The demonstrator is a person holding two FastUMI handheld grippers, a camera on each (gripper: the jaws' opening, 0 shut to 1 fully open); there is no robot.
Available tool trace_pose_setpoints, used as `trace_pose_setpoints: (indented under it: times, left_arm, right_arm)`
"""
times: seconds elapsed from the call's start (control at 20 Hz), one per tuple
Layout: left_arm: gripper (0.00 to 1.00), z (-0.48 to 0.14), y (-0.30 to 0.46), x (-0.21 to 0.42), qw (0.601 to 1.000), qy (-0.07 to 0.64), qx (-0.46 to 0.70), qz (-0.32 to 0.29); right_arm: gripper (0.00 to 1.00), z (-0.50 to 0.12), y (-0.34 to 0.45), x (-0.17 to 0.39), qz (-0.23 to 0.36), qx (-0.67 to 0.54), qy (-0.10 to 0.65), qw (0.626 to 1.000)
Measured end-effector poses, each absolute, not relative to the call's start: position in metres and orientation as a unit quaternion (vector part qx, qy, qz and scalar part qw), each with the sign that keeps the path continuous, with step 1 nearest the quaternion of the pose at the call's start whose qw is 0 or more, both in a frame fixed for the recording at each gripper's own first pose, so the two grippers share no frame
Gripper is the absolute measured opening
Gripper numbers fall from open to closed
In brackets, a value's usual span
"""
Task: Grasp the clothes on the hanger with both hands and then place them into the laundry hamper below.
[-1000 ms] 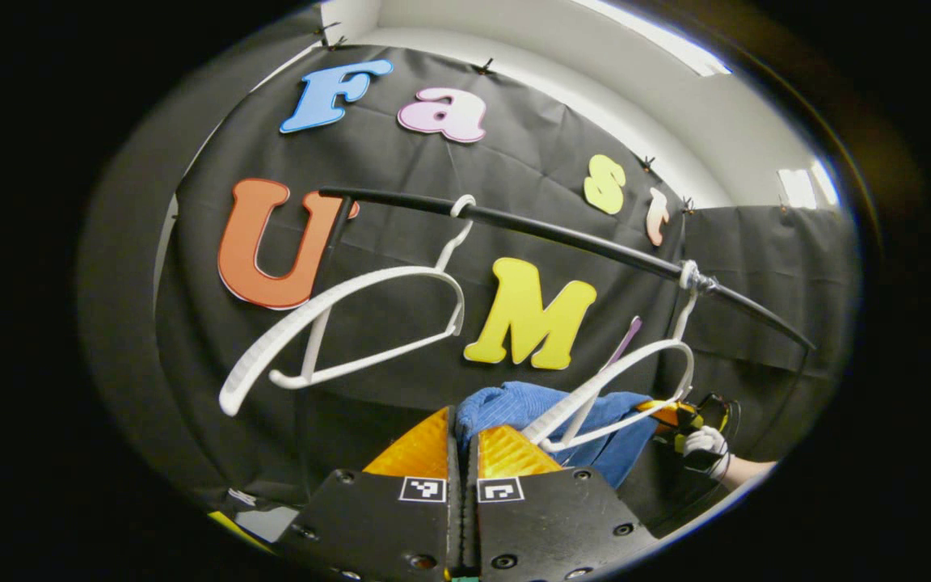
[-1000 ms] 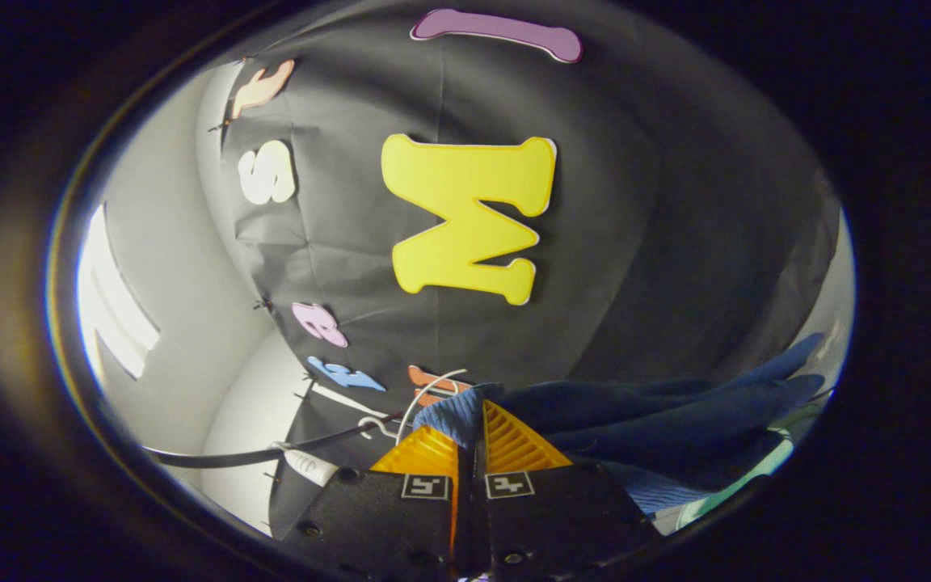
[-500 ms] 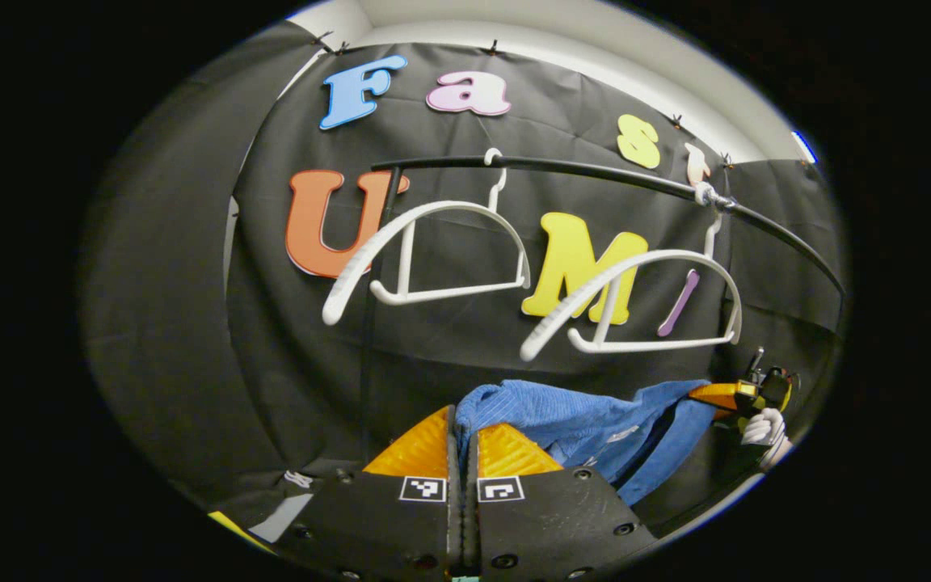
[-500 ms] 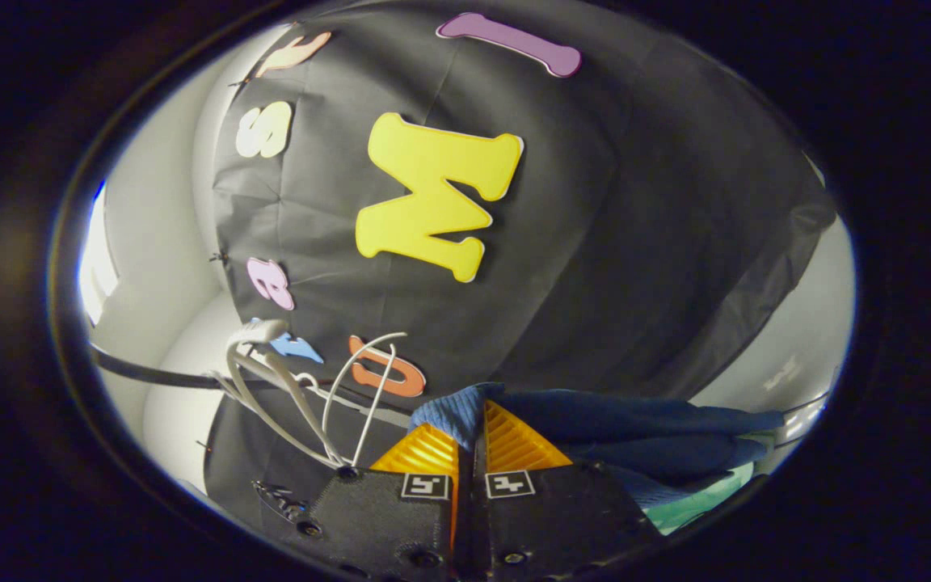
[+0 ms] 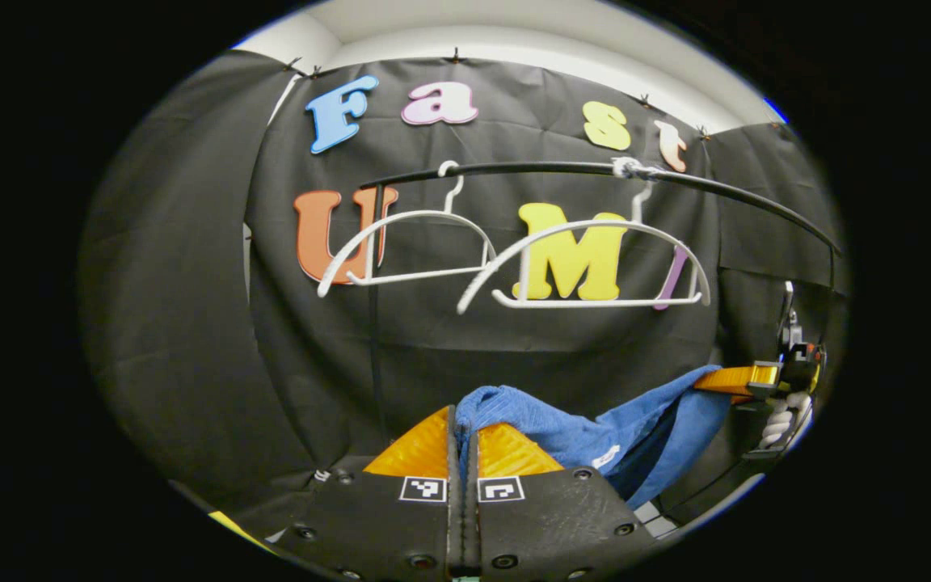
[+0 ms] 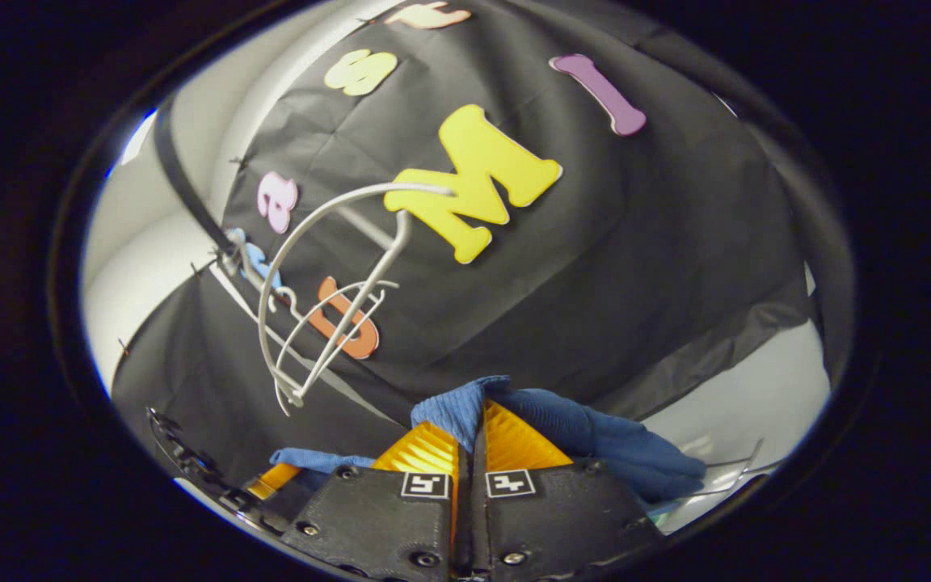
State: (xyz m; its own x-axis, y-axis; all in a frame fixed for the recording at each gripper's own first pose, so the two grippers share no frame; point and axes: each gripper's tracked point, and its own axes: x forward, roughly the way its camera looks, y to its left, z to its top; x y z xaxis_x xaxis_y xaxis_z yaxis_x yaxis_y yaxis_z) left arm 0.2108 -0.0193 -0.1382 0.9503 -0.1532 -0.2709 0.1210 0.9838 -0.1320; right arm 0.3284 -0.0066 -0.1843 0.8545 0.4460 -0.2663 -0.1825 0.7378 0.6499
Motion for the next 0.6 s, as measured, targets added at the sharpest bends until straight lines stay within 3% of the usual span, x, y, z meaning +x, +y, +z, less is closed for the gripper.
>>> trace_pose_setpoints:
  times: [0.35, 0.5, 0.55, 0.6]
  left_arm:
    - [0.00, -0.127, -0.083, 0.185, 0.984, 0.131, -0.033, -0.120]
    - [0.00, -0.135, -0.090, 0.180, 0.985, 0.127, -0.018, -0.115]
    - [0.05, -0.139, -0.090, 0.178, 0.986, 0.124, -0.007, -0.111]
    - [0.00, -0.145, -0.090, 0.177, 0.987, 0.120, 0.002, -0.107]
  right_arm:
    - [0.04, -0.176, 0.086, 0.264, 0.217, 0.163, 0.187, 0.944]
    - [0.04, -0.191, 0.113, 0.252, 0.233, 0.125, 0.191, 0.945]
    - [0.04, -0.198, 0.117, 0.250, 0.230, 0.110, 0.192, 0.948]
    - [0.04, -0.206, 0.120, 0.250, 0.227, 0.092, 0.191, 0.951]
